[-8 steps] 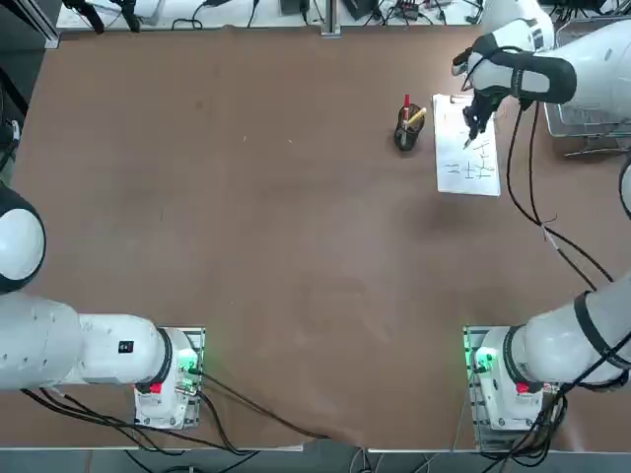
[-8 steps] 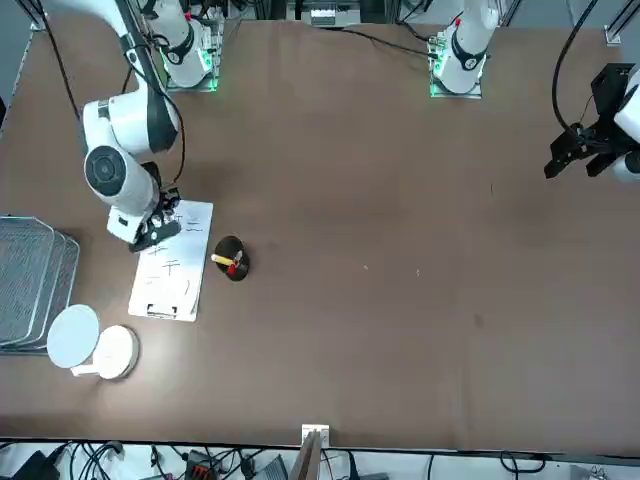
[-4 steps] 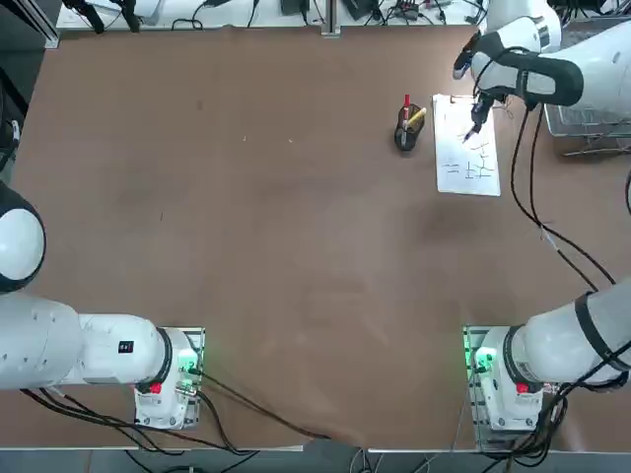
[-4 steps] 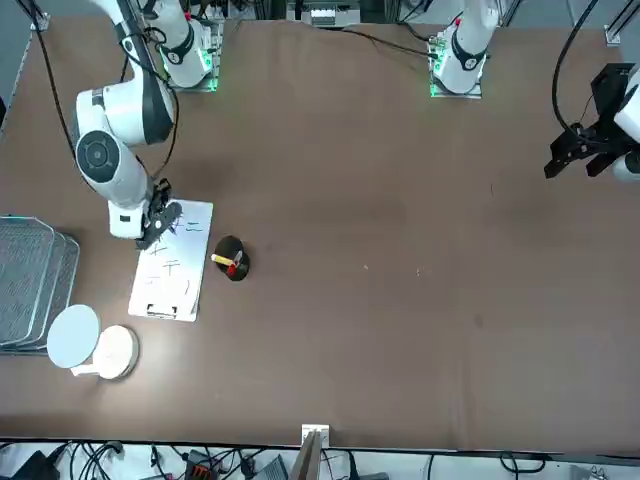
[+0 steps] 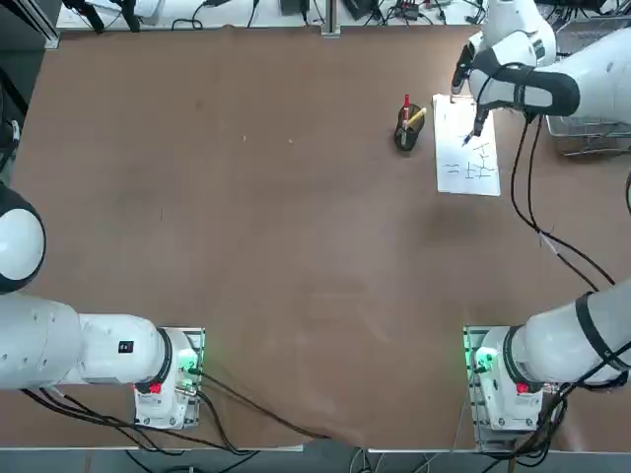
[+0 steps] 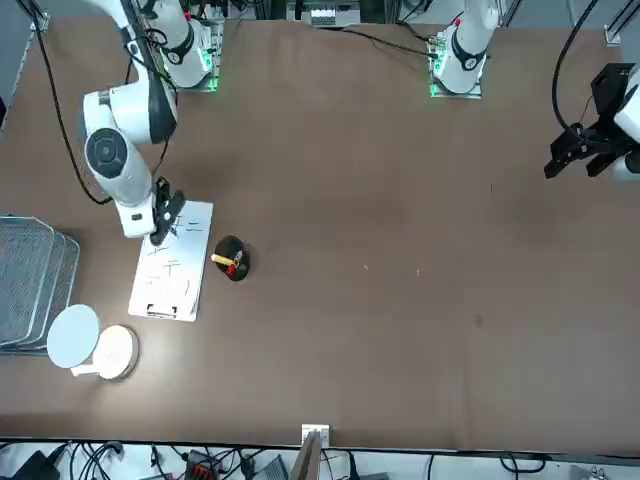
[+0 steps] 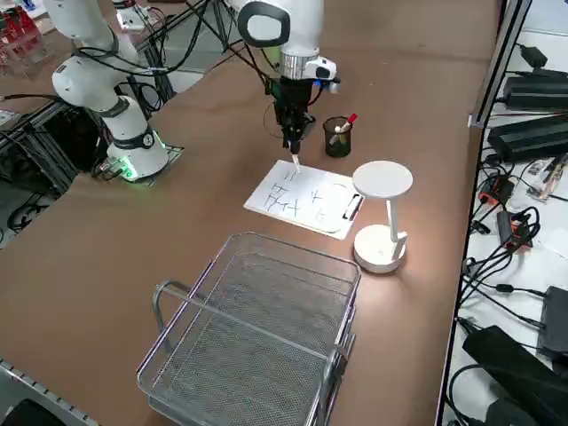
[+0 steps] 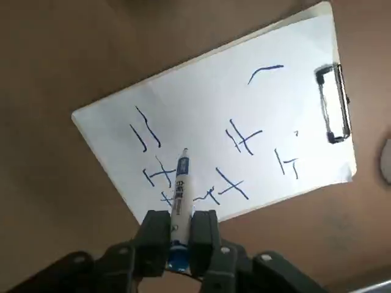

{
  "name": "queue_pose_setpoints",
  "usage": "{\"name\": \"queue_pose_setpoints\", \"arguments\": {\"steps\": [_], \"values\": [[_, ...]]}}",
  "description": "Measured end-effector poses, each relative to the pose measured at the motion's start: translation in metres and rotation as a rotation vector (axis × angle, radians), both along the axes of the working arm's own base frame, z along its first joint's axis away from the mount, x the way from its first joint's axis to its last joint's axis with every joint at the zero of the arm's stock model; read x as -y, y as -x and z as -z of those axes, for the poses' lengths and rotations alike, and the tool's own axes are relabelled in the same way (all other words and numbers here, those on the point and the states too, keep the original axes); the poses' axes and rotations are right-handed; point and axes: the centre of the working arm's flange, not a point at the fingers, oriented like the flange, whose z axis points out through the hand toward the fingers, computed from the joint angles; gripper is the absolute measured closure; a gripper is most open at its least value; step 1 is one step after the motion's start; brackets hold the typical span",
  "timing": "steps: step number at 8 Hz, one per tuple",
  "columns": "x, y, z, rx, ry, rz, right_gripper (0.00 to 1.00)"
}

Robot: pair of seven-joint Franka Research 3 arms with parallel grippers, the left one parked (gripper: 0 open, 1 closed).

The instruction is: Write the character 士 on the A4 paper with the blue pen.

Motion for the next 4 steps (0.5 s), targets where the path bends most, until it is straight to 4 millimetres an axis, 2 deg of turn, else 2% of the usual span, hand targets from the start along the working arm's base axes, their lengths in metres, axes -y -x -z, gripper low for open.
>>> {"name": "queue_pose_setpoints", "arguments": {"steps": [4], "values": [[-0.032, 0.012, 0.007, 0.015, 0.06, -0.075, 0.79]]}}
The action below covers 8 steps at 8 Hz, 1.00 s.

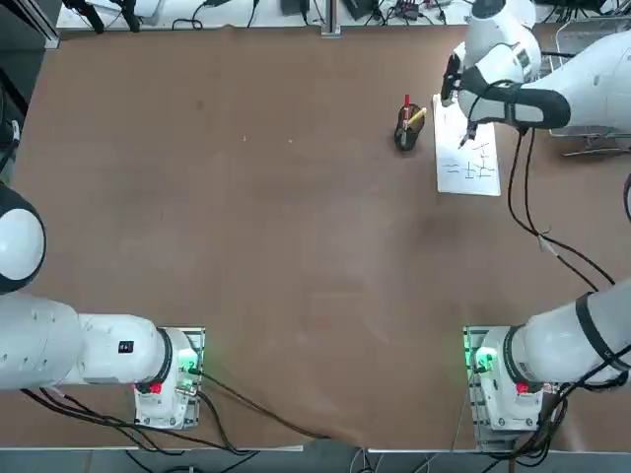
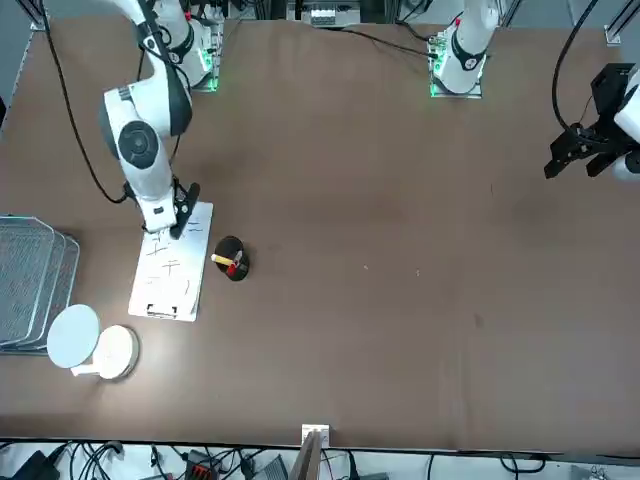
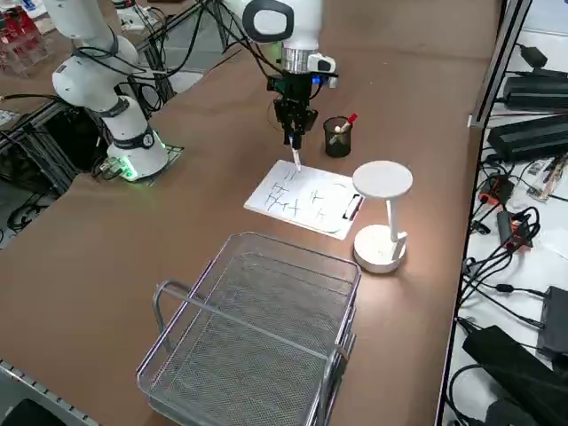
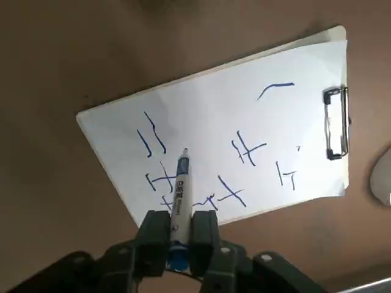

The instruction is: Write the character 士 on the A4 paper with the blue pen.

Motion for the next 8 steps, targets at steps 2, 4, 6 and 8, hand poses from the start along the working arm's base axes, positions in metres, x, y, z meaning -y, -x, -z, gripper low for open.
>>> {"name": "queue_pose_setpoints", "arguments": {"steps": [2, 4, 6, 8], "values": [[-0.005, 0.007, 0.01, 0.016, 0.026, -0.002, 0.79], [-0.005, 0.014, 0.024, 0.023, 0.031, -0.003, 0.79], [-0.006, 0.015, 0.028, 0.029, 0.025, -0.003, 0.79], [-0.007, 0.013, 0.028, 0.041, 0.016, -0.008, 0.79]]}}
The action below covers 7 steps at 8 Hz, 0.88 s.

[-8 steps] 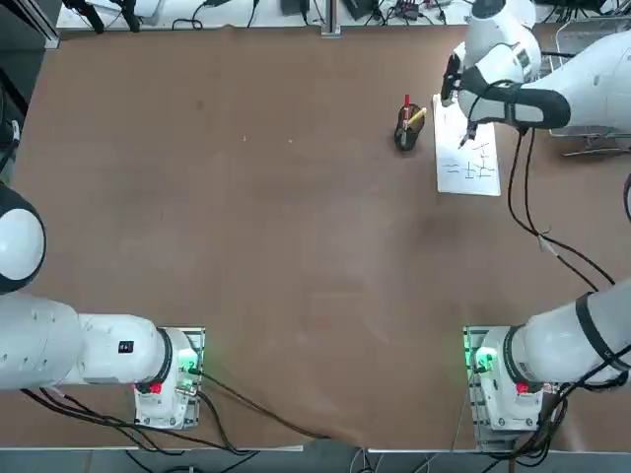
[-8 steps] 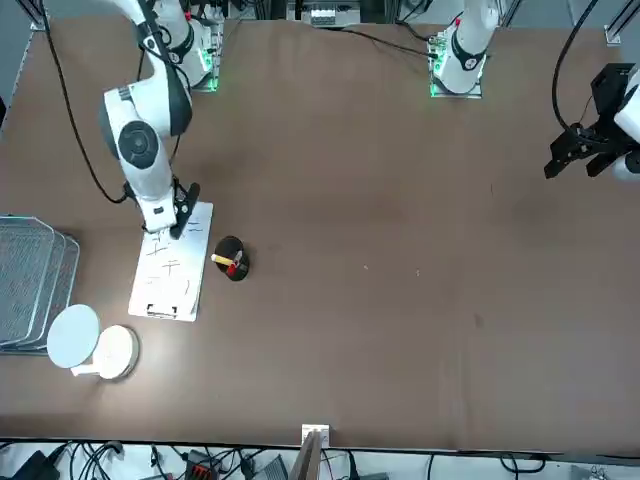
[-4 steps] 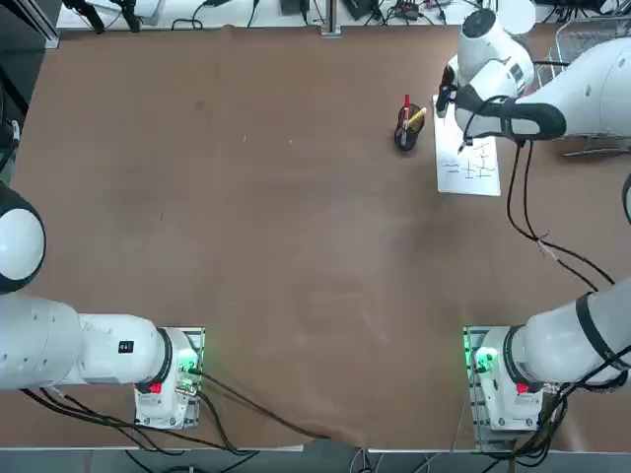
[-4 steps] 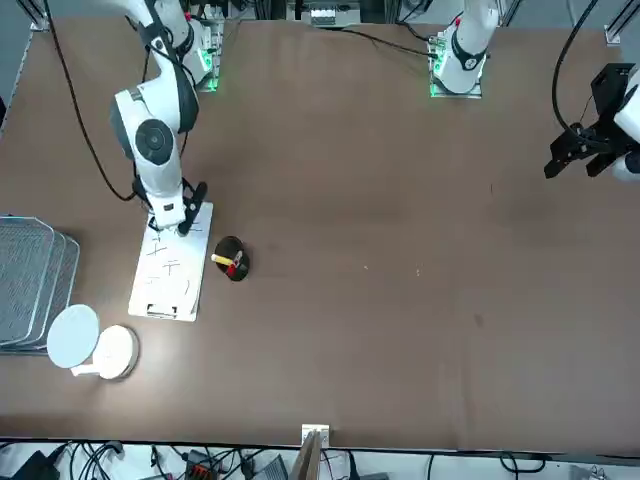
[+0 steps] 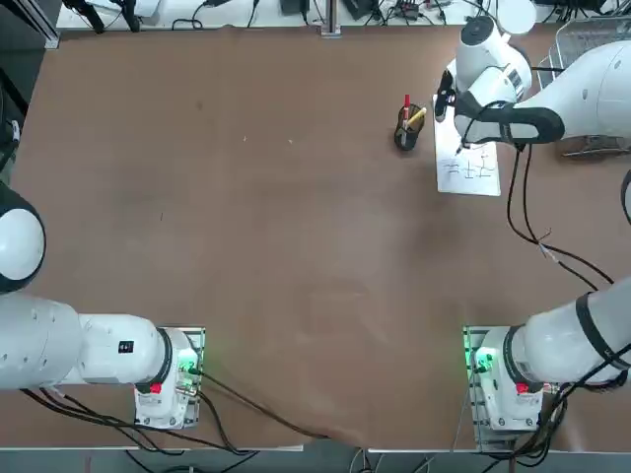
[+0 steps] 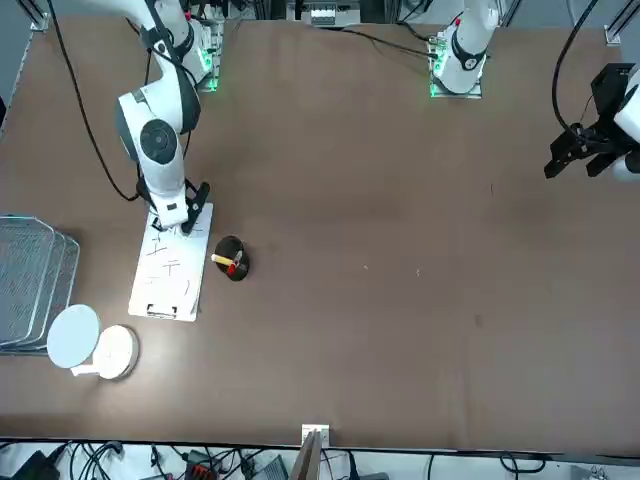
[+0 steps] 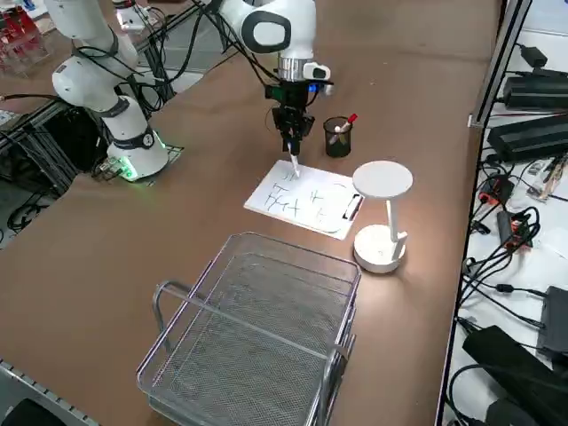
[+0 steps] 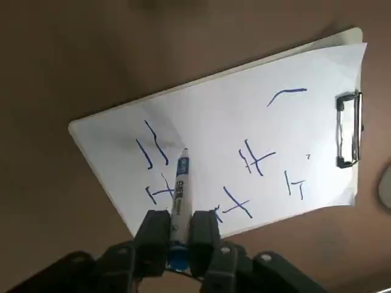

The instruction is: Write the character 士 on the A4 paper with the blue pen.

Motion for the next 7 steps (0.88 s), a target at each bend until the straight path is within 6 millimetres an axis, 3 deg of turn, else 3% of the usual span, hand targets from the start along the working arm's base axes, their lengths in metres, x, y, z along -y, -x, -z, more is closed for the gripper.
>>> {"name": "queue_pose_setpoints", "arguments": {"steps": [7], "values": [[-0.0013, 0.0002, 0.0091, 0.013, 0.0, 0.021, 0.79]]}}
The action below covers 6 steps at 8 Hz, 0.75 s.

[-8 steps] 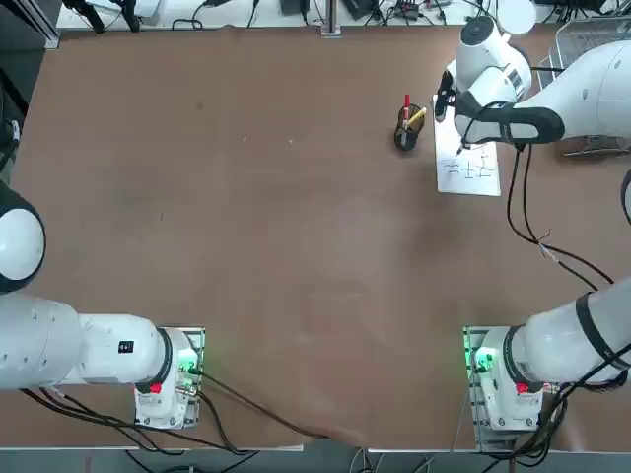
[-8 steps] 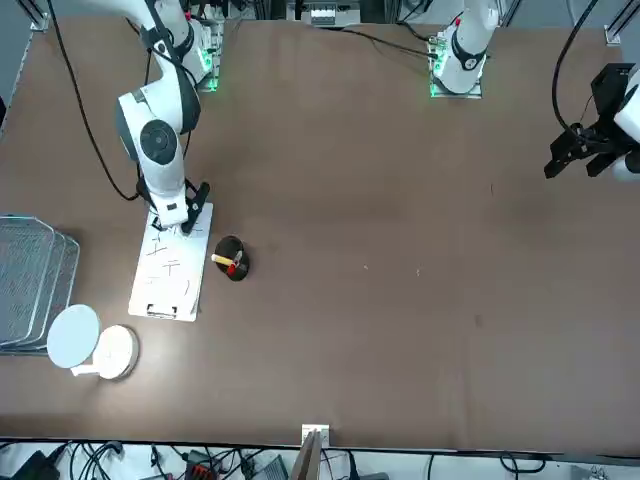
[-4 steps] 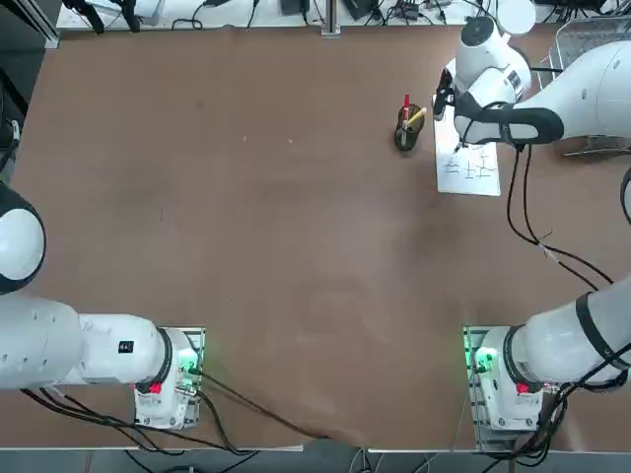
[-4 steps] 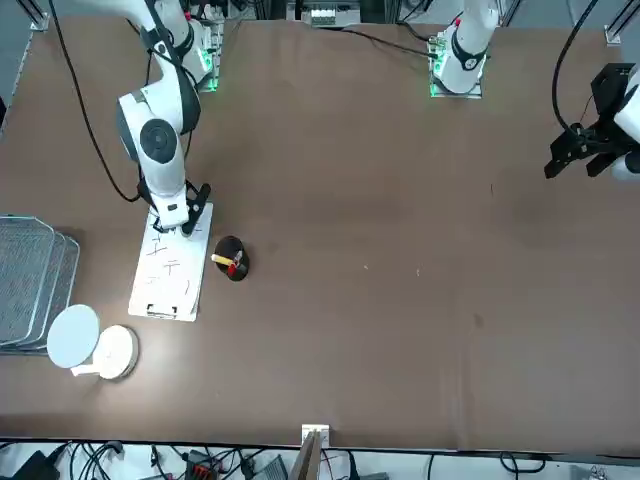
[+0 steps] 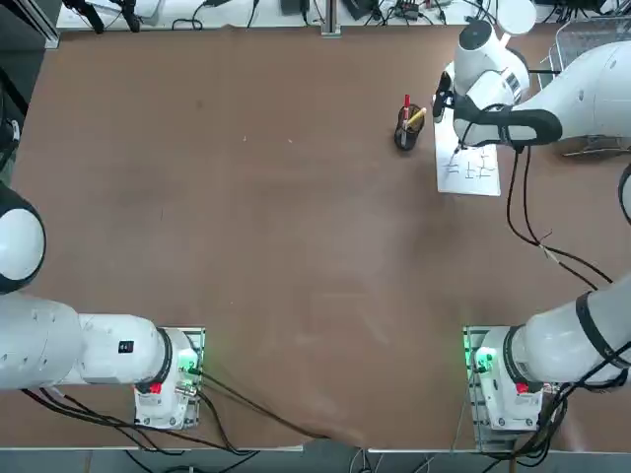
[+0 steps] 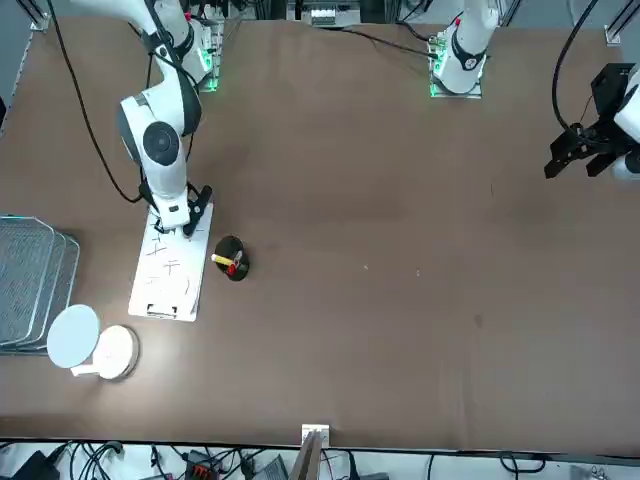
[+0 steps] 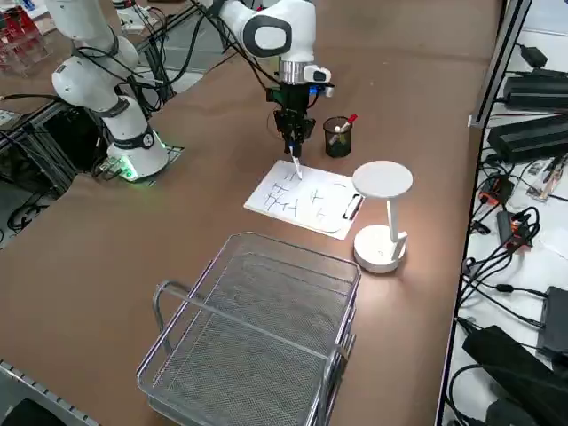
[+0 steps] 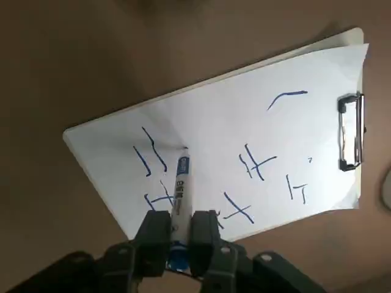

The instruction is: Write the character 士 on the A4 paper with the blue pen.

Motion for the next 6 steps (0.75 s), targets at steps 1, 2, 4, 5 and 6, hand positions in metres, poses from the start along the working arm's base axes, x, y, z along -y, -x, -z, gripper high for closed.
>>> {"name": "queue_pose_setpoints", "arguments": {"steps": [1, 2, 4, 5, 6], "values": [[0.0, 0.001, 0.0, 0.003, 0.0, 0.011, 0.79], [-0.002, 0.002, 0.001, 0.008, 0.001, 0.022, 0.79], [-0.007, 0.005, 0.002, 0.018, 0.007, 0.043, 0.79], [-0.011, 0.008, 0.003, 0.017, 0.013, 0.051, 0.79], [-0.015, 0.012, 0.003, 0.011, 0.021, 0.056, 0.79]]}}
